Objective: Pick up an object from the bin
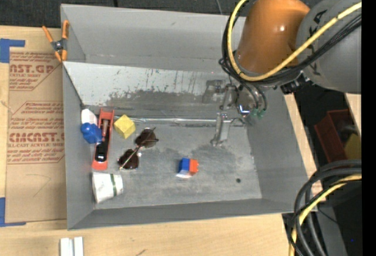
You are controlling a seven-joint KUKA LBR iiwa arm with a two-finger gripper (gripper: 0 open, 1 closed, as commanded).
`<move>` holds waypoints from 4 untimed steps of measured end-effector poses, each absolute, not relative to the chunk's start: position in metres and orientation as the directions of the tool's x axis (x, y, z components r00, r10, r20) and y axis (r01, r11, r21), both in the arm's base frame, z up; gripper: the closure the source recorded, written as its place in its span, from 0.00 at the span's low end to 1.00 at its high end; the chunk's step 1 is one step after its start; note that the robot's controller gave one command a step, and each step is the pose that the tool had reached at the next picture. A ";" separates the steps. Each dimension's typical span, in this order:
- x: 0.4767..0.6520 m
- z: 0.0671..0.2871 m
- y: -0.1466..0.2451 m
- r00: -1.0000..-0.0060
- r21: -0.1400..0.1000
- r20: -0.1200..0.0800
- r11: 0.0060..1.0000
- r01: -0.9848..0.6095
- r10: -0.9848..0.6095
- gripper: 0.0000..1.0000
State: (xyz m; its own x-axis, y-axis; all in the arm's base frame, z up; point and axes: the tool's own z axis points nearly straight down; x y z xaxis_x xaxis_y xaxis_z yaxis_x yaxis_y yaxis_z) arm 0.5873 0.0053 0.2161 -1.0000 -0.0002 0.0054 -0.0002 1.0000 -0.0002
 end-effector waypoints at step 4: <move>0.547 0.133 0.032 -1.000 0.001 -0.004 1.000 0.002 0.002 0.00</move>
Offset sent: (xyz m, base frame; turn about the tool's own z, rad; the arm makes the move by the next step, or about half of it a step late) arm -0.0150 0.0306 -0.0848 -0.1341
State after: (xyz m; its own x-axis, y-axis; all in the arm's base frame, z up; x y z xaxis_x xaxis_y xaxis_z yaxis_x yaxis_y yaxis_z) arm 0.5473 0.0319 0.1329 -1.0000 0.0019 -0.0040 0.0019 1.0000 0.0007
